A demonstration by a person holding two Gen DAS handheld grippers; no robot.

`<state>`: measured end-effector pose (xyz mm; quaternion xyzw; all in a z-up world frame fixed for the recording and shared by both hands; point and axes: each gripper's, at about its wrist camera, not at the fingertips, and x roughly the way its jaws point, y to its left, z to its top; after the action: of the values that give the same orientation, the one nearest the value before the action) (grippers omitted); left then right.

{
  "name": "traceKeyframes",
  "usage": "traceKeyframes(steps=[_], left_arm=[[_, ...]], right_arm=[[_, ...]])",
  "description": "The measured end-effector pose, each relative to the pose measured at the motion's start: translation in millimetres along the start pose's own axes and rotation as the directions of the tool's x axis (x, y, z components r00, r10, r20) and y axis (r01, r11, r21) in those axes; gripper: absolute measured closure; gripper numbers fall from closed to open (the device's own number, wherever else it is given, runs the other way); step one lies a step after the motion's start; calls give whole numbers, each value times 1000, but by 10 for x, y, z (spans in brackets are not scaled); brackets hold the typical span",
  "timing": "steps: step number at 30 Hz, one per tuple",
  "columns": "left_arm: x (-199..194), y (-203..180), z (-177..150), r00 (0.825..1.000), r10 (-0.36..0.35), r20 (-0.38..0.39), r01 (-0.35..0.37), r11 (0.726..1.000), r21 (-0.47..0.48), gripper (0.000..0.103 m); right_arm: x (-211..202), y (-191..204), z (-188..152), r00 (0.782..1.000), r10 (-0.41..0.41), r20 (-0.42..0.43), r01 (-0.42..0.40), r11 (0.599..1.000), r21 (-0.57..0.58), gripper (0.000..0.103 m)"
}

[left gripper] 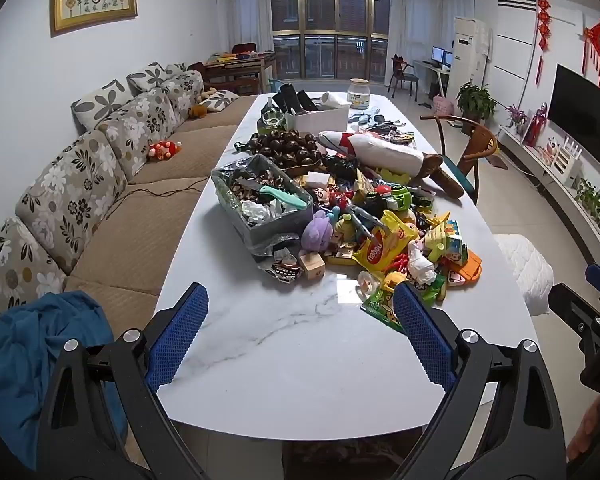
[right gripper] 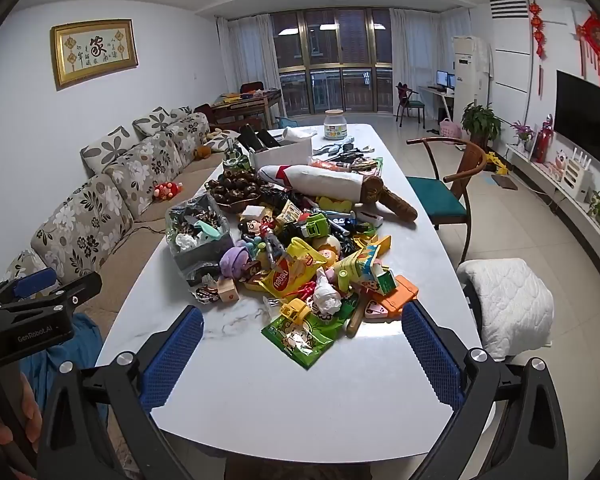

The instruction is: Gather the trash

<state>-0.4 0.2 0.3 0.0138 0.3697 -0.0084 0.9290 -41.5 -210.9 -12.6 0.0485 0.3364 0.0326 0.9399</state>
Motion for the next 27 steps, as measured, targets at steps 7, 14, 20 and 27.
traceKeyframes(steps=[7,14,20,27], left_arm=[[5,17,-4,1000,-3,-9,3,1000,0,12],[0,-4,-6,1000,3,-8,-3,1000,4,12],[4,-5,-3,1000,4,-8,-4,1000,6,12],[4,-4,-2,1000,2,-8,-2,1000,6,12]], right_arm=[[-20,-4,0,1000,0,3,0,1000,0,5],[1,-10,-2,1000,0,2,0,1000,2,5],[15,-30,-4,1000,1,2,-1,1000,3,5],[20,-21,-10,1000,3,1,-3,1000,4,5]])
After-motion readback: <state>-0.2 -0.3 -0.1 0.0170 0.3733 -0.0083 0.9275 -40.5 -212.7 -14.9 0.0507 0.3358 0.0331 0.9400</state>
